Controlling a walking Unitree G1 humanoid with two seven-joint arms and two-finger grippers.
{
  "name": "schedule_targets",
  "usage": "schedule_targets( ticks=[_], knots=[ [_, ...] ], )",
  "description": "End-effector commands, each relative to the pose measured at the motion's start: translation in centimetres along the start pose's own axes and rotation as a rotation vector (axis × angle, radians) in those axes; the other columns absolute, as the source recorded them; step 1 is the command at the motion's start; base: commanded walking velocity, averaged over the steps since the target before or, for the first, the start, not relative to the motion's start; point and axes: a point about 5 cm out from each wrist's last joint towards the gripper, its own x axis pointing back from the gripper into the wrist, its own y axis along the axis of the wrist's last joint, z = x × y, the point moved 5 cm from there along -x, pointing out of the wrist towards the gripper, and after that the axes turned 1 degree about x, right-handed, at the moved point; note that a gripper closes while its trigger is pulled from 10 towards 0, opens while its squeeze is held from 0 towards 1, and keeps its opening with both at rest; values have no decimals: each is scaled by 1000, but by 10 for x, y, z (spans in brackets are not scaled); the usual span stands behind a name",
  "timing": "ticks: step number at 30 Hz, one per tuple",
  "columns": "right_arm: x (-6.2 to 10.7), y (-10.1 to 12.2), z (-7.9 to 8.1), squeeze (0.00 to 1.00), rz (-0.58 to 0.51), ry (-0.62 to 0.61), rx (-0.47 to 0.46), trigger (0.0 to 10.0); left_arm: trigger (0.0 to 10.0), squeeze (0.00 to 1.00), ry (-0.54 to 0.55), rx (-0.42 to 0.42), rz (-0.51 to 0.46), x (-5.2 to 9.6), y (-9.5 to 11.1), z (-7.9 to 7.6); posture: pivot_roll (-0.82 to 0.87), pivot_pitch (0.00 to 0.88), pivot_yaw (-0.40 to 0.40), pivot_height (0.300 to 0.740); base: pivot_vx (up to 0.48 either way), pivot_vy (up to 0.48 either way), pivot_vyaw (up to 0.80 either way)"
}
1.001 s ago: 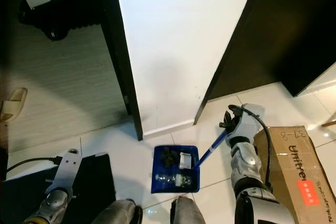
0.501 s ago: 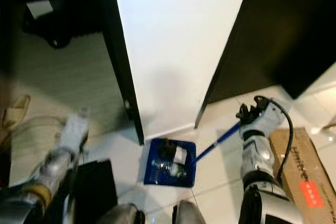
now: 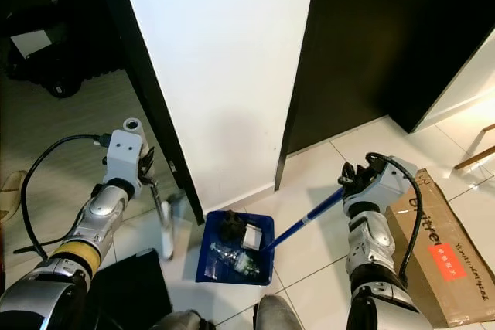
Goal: Sweep floor
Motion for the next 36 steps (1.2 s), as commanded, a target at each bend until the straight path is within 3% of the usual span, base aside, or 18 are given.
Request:
schedule_targets(
  ticks=[1,6,14,28,36],
  knots=[
    [-2,9,-5,0,-13,6,38,10000,10000,0,40,-43,-6,3,0,15,-36,0,-3,740,0,0,0],
    [-5,16,-15,0,9,-1,72,10000,10000,0,54,-59,11,9,-9,17,-37,0,-16,740,0,0,0],
    [-9,12,-6,0,66,55,112,10000,10000,0,101,-60,31,11,-12,24,-30,0,-43,740,0,0,0],
    [-1,-10,11,0,76,49,41,10000,10000,0,49,-41,14,15,-9,17,-3,2,-20,740,0,0,0],
    [3,-18,13,0,81,40,26,10000,10000,0,34,-44,9,15,-3,15,0,2,-11,740,0,365,0]
  ],
)
